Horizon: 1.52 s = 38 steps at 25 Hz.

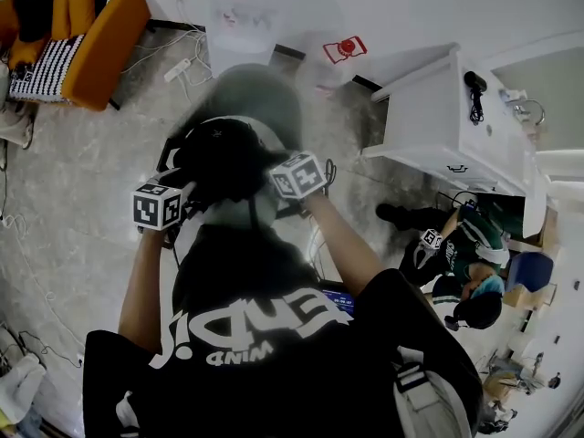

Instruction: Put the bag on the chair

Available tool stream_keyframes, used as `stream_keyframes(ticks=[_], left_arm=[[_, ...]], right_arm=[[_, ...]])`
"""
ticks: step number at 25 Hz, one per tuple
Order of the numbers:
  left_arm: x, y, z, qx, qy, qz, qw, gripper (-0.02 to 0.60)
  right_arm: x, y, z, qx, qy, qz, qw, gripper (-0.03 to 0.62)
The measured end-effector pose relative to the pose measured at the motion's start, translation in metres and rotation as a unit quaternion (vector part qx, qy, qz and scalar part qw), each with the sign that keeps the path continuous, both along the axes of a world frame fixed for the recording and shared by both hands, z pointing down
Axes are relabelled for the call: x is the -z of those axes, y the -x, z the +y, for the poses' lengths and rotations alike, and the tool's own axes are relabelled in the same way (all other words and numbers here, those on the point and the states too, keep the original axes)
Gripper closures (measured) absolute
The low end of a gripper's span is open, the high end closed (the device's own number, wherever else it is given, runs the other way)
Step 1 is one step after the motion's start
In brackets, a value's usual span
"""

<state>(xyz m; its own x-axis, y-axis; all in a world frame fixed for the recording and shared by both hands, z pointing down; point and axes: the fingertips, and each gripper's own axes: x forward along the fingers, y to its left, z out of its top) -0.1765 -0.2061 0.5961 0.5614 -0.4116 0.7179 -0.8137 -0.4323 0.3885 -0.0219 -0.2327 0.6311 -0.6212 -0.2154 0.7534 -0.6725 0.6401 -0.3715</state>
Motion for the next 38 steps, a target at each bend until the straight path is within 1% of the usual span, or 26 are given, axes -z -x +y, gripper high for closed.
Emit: stream_keyframes(ticks=[5, 8, 9, 11, 13, 17, 19, 20, 21, 22, 24, 25, 28, 31, 35, 38], left_arm=[[0.011, -0.001, 0.015, -0.007, 0.001, -0.016, 0.9999, 0.407], [0.022, -0.002, 0.021, -0.011, -0.005, -0.018, 0.9998, 0.407], [0.028, -0.003, 0.021, -0.01, -0.01, -0.01, 0.9999, 0.407], [0.046, -0.005, 0.019, 0.002, -0.024, 0.019, 0.9995, 0.397], [0.067, -0.007, 0.014, 0.015, -0.043, 0.043, 0.998, 0.397], [0.106, -0.011, 0.005, 0.027, -0.087, 0.063, 0.9938, 0.396], [0.128, -0.017, 0.003, 0.032, -0.113, 0.095, 0.9885, 0.396], [0.14, -0.019, 0.003, 0.037, -0.131, 0.114, 0.9842, 0.396], [0.152, -0.02, 0.002, 0.043, -0.152, 0.126, 0.9794, 0.396], [0.161, -0.02, 0.002, 0.049, -0.174, 0.13, 0.9749, 0.4], [0.174, -0.018, 0.001, 0.06, -0.21, 0.124, 0.968, 0.417], [0.177, -0.017, 0.002, 0.065, -0.221, 0.121, 0.9656, 0.425], [0.177, -0.013, 0.004, 0.087, -0.235, 0.116, 0.9613, 0.449], [0.173, -0.007, 0.006, 0.104, -0.247, 0.111, 0.9571, 0.48], [0.171, 0.001, 0.007, 0.127, -0.271, 0.106, 0.9483, 0.538], [0.168, 0.008, 0.007, 0.153, -0.284, 0.102, 0.9412, 0.578]], right_arm=[[0.018, -0.013, 0.012, 0.006, -0.01, 0.006, 1.0, 0.464], [0.033, -0.019, 0.015, 0.001, -0.02, -0.005, 1.0, 0.467], [0.038, -0.021, 0.014, -0.004, -0.025, -0.014, 1.0, 0.467], [0.055, -0.021, 0.011, -0.017, -0.036, -0.042, 0.998, 0.468], [0.082, -0.015, 0.01, -0.02, -0.05, -0.07, 0.996, 0.468], [0.13, -0.006, 0.012, -0.018, -0.09, -0.11, 0.99, 0.471], [0.148, -0.007, 0.013, -0.028, -0.108, -0.128, 0.985, 0.474], [0.155, -0.009, 0.013, -0.036, -0.119, -0.135, 0.983, 0.477], [0.162, -0.011, 0.013, -0.046, -0.13, -0.14, 0.981, 0.48], [0.168, -0.014, 0.014, -0.056, -0.142, -0.145, 0.978, 0.485], [0.179, -0.019, 0.013, -0.078, -0.167, -0.154, 0.971, 0.502], [0.184, -0.022, 0.013, -0.089, -0.179, -0.158, 0.967, 0.511], [0.195, -0.029, 0.014, -0.114, -0.212, -0.167, 0.956, 0.533], [0.199, -0.033, 0.016, -0.126, -0.243, -0.161, 0.948, 0.557], [0.201, -0.035, 0.018, -0.137, -0.275, -0.147, 0.94, 0.592], [0.201, -0.036, 0.019, -0.149, -0.288, -0.152, 0.934, 0.594]])
